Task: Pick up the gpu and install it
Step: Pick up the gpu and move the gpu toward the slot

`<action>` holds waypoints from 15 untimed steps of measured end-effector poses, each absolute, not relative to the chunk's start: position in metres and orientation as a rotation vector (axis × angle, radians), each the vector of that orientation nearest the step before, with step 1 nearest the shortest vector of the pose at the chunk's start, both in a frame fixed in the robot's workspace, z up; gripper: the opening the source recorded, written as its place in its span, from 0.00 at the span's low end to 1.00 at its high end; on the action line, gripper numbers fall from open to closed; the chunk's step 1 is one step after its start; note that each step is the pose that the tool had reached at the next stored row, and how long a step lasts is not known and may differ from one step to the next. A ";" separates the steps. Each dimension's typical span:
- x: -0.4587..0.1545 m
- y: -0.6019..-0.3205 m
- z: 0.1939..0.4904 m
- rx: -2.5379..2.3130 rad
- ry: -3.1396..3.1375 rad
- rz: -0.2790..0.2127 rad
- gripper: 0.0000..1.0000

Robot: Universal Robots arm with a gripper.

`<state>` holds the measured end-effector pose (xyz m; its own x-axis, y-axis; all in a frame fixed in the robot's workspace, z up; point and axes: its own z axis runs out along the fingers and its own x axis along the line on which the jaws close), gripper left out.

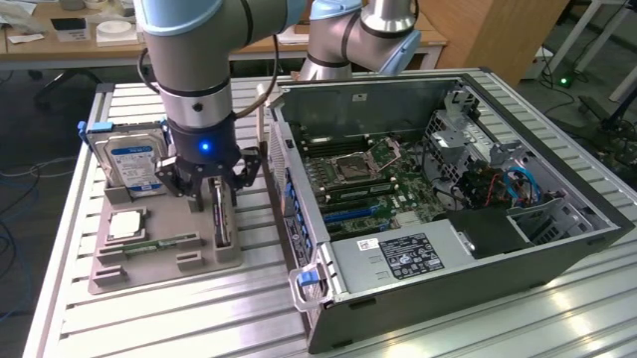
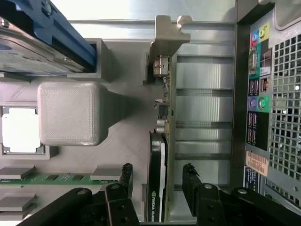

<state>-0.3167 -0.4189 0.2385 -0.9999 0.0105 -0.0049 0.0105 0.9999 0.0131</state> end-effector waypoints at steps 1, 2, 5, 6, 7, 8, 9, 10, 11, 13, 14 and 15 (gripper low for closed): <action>-0.317 -0.419 0.237 0.018 3.136 0.020 0.55; -0.317 -0.418 0.235 0.021 3.136 0.019 0.55; -0.317 -0.415 0.230 0.024 3.136 0.017 0.55; -0.317 -0.414 0.228 0.025 3.136 0.017 0.55; -0.317 -0.414 0.227 0.026 3.136 0.017 0.55; -0.317 -0.414 0.225 0.026 3.136 0.016 0.55; -0.317 -0.414 0.223 0.027 3.136 0.015 0.55; -0.317 -0.414 0.221 0.028 3.136 0.015 0.55; -0.317 -0.413 0.219 0.030 3.136 0.015 0.55; -0.317 -0.413 0.216 0.032 3.136 0.014 0.55; -0.317 -0.413 0.214 0.033 3.136 0.014 0.55; -0.317 -0.413 0.213 0.034 3.136 0.014 0.55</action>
<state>-0.3167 -0.4129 0.2131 -0.9998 0.0214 -0.0051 0.0214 0.9997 0.0091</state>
